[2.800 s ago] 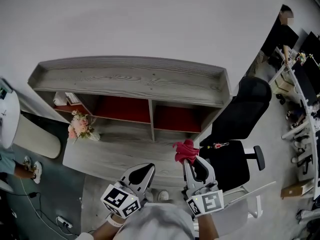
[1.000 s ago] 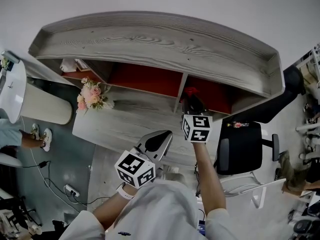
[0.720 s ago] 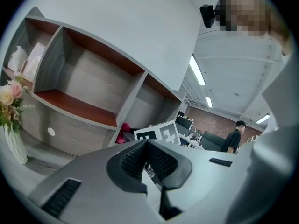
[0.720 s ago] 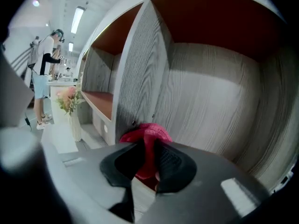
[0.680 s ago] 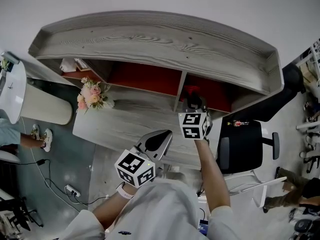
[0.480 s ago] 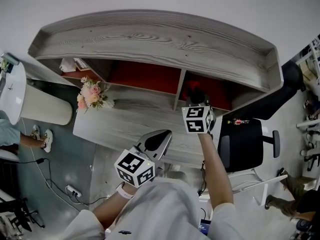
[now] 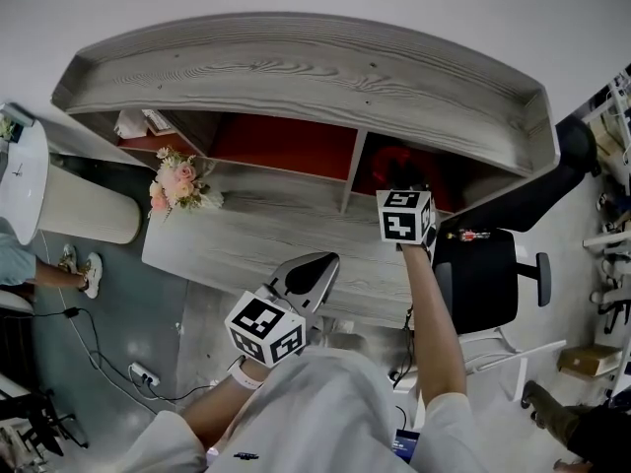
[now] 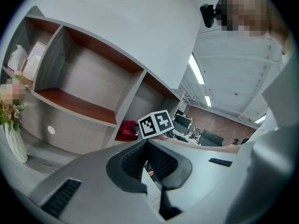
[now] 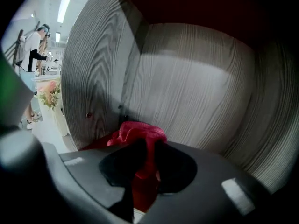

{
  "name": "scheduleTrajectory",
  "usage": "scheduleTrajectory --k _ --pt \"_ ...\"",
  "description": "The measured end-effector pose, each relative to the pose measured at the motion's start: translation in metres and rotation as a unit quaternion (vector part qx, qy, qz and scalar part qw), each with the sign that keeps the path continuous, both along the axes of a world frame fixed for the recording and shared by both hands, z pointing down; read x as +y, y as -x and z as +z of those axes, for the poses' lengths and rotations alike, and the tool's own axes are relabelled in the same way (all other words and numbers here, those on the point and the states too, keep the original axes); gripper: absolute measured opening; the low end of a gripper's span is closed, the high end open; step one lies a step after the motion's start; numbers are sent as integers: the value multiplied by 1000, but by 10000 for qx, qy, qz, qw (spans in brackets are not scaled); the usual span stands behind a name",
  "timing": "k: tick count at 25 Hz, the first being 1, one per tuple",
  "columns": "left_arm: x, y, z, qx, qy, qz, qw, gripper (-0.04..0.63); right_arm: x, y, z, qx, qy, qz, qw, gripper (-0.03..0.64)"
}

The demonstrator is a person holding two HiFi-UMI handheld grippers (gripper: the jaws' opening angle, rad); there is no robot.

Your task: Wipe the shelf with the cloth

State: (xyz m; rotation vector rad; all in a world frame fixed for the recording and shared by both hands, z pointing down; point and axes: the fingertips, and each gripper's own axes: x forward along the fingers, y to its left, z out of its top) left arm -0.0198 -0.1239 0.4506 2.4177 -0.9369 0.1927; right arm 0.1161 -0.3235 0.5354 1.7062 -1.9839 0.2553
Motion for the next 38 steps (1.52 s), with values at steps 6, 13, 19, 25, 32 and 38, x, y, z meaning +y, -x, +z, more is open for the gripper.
scheduleTrajectory --k 6,13,19,25,32,38 --pt "1 2 3 -6 31 -4 10000 2 4 -40 -1 79 -41 745 9972 86" --pt "0 -9 4 17 50 117 9999 2 24 -74 -1 86 14 1353 9908 86" --pt "-1 -21 -1 46 -25 227 9997 2 45 -96 1 -111 10 1889 9819 86" --pt "-3 -27 -3 39 -54 258 9996 2 61 -109 0 -431 5 2332 9715 86" --pt "1 -30 -2 35 -40 281 9996 2 73 -119 4 -1519 -62 2768 9488 84" --pt "5 -32 -3 48 -41 309 9995 2 77 -123 -6 -4596 -741 3222 8243 83"
